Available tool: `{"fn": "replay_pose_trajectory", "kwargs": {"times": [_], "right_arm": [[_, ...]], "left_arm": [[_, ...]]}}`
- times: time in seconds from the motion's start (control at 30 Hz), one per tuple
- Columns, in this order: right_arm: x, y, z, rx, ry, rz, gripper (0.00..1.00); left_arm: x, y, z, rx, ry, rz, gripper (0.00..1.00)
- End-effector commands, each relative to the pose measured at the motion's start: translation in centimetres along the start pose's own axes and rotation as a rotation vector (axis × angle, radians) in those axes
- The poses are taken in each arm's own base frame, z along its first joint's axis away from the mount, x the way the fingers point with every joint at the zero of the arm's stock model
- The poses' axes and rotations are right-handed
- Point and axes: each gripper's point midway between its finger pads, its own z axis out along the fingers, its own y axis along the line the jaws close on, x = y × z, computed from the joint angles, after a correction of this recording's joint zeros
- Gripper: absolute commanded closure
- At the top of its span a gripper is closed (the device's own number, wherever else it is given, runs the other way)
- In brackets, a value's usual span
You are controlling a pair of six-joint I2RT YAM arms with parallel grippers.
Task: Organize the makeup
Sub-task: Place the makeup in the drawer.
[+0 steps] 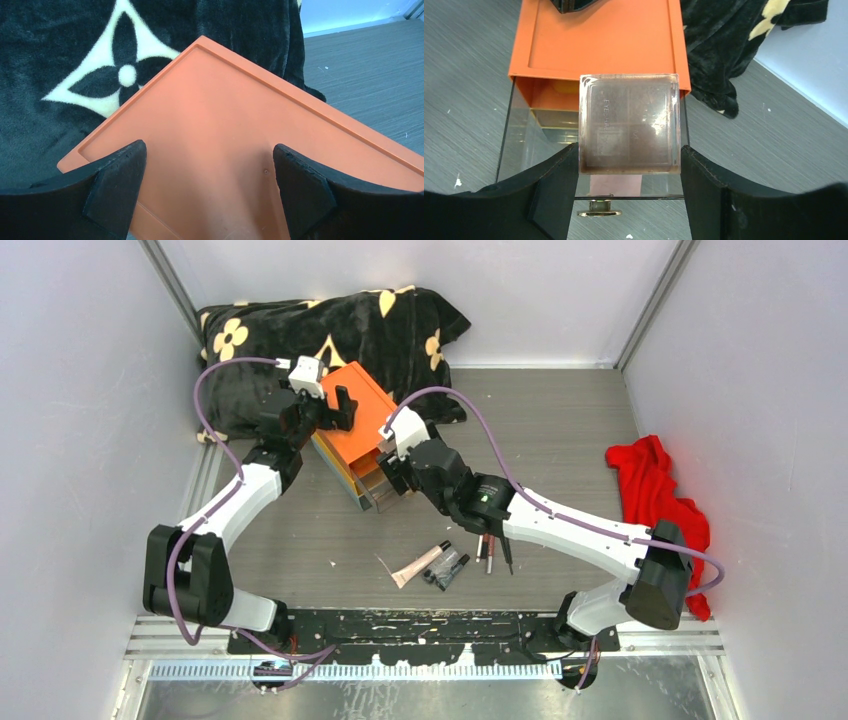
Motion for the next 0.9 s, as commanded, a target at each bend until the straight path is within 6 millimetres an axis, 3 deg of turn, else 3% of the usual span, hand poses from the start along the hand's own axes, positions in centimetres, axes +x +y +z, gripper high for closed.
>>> {"fn": "replay_pose_trajectory", "kwargs": {"times": [0.0, 0.87], "right_arm": [[-3.5, 0.4, -0.3, -0.036, -0.089, 0.069, 0.69], [-2.2, 2.2, 1.1, -0.085, -0.060, 0.080, 0.68]], "left_arm": [[12.5, 1.0, -3.5, -0.079, 0.431, -0.122, 0.03], [12.7, 1.4, -3.6, -0.092, 0.441, -0.107, 0.03]]}}
